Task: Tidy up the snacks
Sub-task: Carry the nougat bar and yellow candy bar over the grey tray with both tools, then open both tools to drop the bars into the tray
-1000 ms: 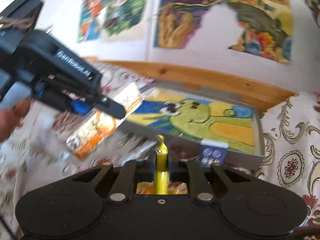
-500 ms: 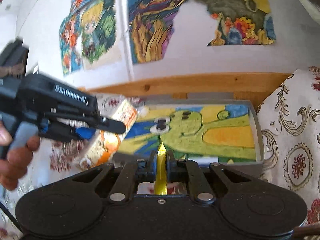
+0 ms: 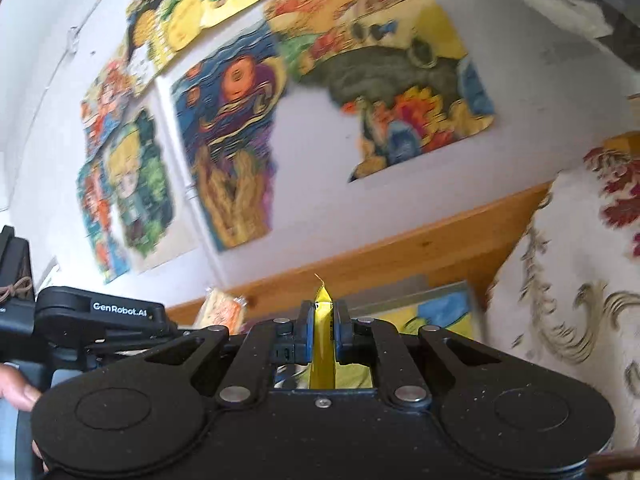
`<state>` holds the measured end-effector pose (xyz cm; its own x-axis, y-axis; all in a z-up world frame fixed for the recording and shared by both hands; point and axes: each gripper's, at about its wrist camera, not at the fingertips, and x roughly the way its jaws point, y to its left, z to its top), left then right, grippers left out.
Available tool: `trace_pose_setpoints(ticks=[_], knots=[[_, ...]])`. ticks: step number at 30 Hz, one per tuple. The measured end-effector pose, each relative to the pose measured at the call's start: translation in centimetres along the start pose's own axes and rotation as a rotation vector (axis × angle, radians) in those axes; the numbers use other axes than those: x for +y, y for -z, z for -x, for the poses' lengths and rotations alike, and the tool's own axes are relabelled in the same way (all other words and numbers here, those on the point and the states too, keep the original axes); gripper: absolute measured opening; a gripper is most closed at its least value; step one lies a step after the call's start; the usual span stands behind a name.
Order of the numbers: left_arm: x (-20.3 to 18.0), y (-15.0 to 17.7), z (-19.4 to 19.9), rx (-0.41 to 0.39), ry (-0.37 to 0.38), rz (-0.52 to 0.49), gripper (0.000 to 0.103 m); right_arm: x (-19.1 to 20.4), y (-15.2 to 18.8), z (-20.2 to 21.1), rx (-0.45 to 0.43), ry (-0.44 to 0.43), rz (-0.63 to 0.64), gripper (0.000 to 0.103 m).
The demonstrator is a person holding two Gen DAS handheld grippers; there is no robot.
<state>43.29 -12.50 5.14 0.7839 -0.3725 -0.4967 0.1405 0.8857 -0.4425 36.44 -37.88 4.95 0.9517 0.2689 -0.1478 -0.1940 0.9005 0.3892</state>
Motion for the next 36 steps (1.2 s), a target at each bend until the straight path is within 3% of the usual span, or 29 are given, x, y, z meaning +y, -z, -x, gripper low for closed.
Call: trace_pose_setpoints(ticks=[8, 15, 19, 20, 21, 22, 24, 33, 36], knots=[[-1.0, 1.8, -5.0, 0.050, -0.008, 0.020, 0.033, -3.2, 1.9, -2.8, 0.049, 0.070, -0.041, 0.009], [-1.1, 3.2, -7.0, 0.078, -0.032, 0.014, 0.033, -4.2, 2.8, -3.4, 0.090, 0.114, -0.039, 0.013], [-0.9, 3.6, -7.6, 0.090, -0.057, 0.026, 0.035, -3.8, 2.7, -3.5, 0.105, 0.143, 0.014, 0.028], [-0.9, 3.6, -7.6, 0.093, -0.063, 0.029, 0.037, -3.7, 2.7, -3.5, 0.108, 0.146, 0.022, 0.038], [-0.8, 3.6, -7.6, 0.092, -0.059, 0.034, 0.043, -3.6, 2.7, -3.5, 0.110, 0.150, 0.029, 0.042], [-0.7, 3.6, -7.5, 0.094, -0.057, 0.038, 0.055, -3.4, 2.7, -3.5, 0.108, 0.156, 0.041, 0.049], [-0.7, 3.5, -7.1, 0.083, -0.068, 0.042, 0.067, -3.2, 2.7, -3.4, 0.104, 0.168, 0.064, 0.056], [-0.6, 3.0, -4.3, 0.024, -0.107, 0.028, 0.091, -1.2, 2.2, -1.7, 0.079, 0.213, 0.160, 0.083], [-0.7, 3.1, -2.6, 0.009, -0.118, -0.007, 0.099, -0.3, 2.2, -0.4, 0.059, 0.214, 0.163, 0.098]])
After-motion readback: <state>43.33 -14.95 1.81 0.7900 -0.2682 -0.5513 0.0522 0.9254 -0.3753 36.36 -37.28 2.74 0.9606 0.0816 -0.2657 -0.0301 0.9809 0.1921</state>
